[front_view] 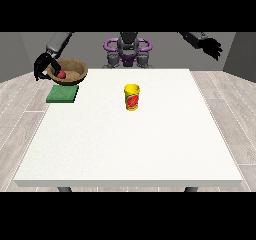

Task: Pick the cup and pour the ball into the bowl, then pick the bowl and place it on the pad

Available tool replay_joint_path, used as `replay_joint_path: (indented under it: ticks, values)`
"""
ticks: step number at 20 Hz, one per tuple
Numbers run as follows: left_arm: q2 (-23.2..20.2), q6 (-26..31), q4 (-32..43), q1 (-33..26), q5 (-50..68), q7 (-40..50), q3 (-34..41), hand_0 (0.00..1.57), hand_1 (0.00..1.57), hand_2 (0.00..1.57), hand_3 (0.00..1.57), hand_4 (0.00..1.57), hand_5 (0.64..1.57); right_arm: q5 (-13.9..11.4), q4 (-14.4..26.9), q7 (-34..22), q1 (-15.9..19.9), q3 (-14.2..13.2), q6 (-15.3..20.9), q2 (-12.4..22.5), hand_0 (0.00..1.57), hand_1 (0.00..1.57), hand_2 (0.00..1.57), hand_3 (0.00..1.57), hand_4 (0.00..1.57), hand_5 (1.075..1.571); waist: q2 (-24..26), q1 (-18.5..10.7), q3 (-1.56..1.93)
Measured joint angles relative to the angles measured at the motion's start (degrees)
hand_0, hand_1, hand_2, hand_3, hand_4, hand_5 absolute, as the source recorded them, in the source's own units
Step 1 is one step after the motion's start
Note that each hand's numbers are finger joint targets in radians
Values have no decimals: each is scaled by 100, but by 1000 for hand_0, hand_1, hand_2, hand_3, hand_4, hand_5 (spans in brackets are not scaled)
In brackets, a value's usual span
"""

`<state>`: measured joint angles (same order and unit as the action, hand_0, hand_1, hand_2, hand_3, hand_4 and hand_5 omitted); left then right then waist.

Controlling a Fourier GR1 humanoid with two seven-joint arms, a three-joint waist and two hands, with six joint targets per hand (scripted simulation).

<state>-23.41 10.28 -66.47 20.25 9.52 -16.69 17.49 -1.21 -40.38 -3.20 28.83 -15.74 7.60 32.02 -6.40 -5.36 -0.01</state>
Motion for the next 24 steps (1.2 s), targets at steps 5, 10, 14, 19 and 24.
replay_joint_path:
  ticks: [5,10,14,19,24]
  values:
    - [-771,683,510,34,483,-326,686,0,0,0,0,1226,1566,54,-38,238,32,-138,116,15,1571,1571,1571,0,793,1567,-312,-59,-2]
    - [-1370,1133,1056,175,749,-610,1138,0,0,0,0,1185,1559,164,8,512,153,-318,168,54,1571,1571,1571,252,544,1561,-667,32,0]
    - [-1431,1190,980,182,796,-696,1177,0,0,0,0,1179,1552,217,344,527,292,-596,361,360,1087,1087,1226,1164,0,1523,-880,-70,3]
    - [-1500,1231,908,176,864,-670,1208,0,0,0,0,1180,1551,277,725,575,415,-684,214,458,0,0,425,649,0,1460,-938,-117,4]
    - [-1290,1092,582,99,827,-414,1000,0,0,0,0,1007,1569,286,998,468,582,-672,30,550,0,0,0,0,0,1361,-712,-169,6]
